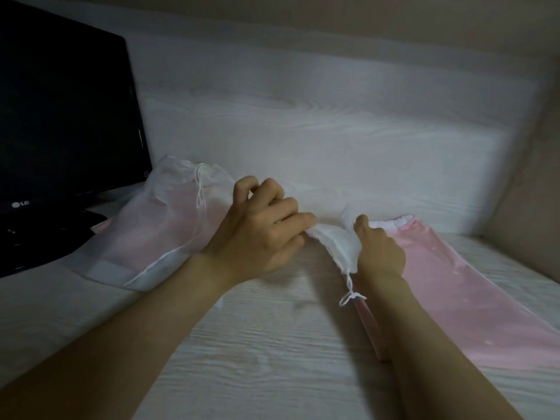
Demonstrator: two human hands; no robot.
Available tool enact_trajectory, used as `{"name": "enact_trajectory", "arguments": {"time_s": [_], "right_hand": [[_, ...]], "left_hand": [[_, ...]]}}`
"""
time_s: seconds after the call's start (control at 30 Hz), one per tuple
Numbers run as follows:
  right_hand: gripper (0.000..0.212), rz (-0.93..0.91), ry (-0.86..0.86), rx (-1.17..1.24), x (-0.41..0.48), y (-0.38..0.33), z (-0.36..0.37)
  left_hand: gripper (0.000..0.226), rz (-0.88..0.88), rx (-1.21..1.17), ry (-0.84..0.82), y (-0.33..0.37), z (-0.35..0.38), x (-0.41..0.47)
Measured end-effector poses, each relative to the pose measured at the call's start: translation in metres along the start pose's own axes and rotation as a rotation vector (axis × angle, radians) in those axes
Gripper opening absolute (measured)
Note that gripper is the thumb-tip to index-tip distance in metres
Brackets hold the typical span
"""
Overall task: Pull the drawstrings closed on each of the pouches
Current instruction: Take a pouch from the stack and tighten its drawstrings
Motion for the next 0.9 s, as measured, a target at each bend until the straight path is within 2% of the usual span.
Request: {"name": "enact_trajectory", "arguments": {"time_s": [0.07, 0.1, 0.17, 0.2, 0.23, 0.27, 0.3, 0.37, 0.4, 0.47, 0.5, 0.57, 0.63, 0.7, 0.77, 0.83, 0.9], "right_hand": [[0.034, 0.047, -0.062, 0.063, 0.0, 0.007, 0.007], [0.034, 0.098, -0.08, 0.2, -0.004, 0.014, 0.009], [0.045, 0.197, -0.05, 0.61, -0.007, 0.004, 0.006], [0.044, 0.248, 0.002, 0.8, -0.012, -0.004, 0.003], [0.038, 0.435, 0.097, 0.962, -0.007, -0.01, 0.004], [0.037, 0.474, 0.056, 1.161, -0.01, -0.006, 0.003], [0.041, 0.407, 0.096, 1.347, -0.017, -0.009, -0.01], [0.03, 0.343, 0.063, 1.365, -0.019, -0.004, -0.002], [0.025, 0.37, -0.042, 1.275, -0.013, -0.008, 0.004], [0.058, 0.301, -0.034, 1.133, -0.001, 0.008, 0.007], [0.053, 0.34, 0.019, 1.178, 0.0, 0.016, -0.001], [0.026, 0.362, 0.076, 1.288, 0.008, 0.018, -0.005], [0.031, 0.289, 0.099, 1.33, 0.01, 0.009, -0.015], [0.04, 0.126, 0.186, 1.257, 0.0, -0.003, -0.034], [0.051, -0.122, 0.184, 1.164, -0.012, -0.024, -0.048], [0.071, -0.33, 0.049, 1.152, -0.023, -0.045, -0.051], [0.091, -0.467, -0.074, 1.054, -0.027, -0.057, -0.046]], "left_hand": [[0.009, 0.059, -0.114, -0.074, 0.005, 0.002, -0.001], [0.008, 0.085, -0.196, -0.138, 0.008, 0.005, -0.001], [0.011, 0.102, -0.31, -0.297, 0.011, 0.012, -0.002], [0.014, 0.099, -0.34, -0.379, 0.012, 0.016, -0.005], [0.017, 0.085, -0.36, -0.457, 0.012, 0.019, -0.008], [0.018, 0.077, -0.374, -0.522, 0.013, 0.023, -0.012], [0.019, 0.075, -0.376, -0.585, 0.015, 0.025, -0.015], [0.026, 0.055, -0.384, -0.711, 0.016, 0.031, -0.024], [0.03, 0.03, -0.398, -0.766, 0.017, 0.034, -0.028], [0.034, -0.031, -0.427, -0.85, 0.017, 0.039, -0.033], [0.034, -0.061, -0.435, -0.889, 0.019, 0.041, -0.036], [0.036, -0.108, -0.418, -0.946, 0.021, 0.045, -0.038], [0.043, -0.159, -0.386, -0.957, 0.022, 0.05, -0.04], [0.044, -0.227, -0.347, -0.948, 0.02, 0.054, -0.042], [0.046, -0.294, -0.299, -0.908, 0.017, 0.059, -0.043], [0.051, -0.352, -0.282, -0.874, 0.015, 0.06, -0.042], [0.041, -0.434, -0.333, -0.875, 0.01, 0.062, -0.044]]}}
Point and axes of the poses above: each hand's wrist, its own x-axis towards the middle knuckle, its own z-axis out of the palm, y = z × x, the point moved 5 cm from there along x, towards the middle knuckle, and after that the axes turned 9 degrees about x, right-handed, at the moved point
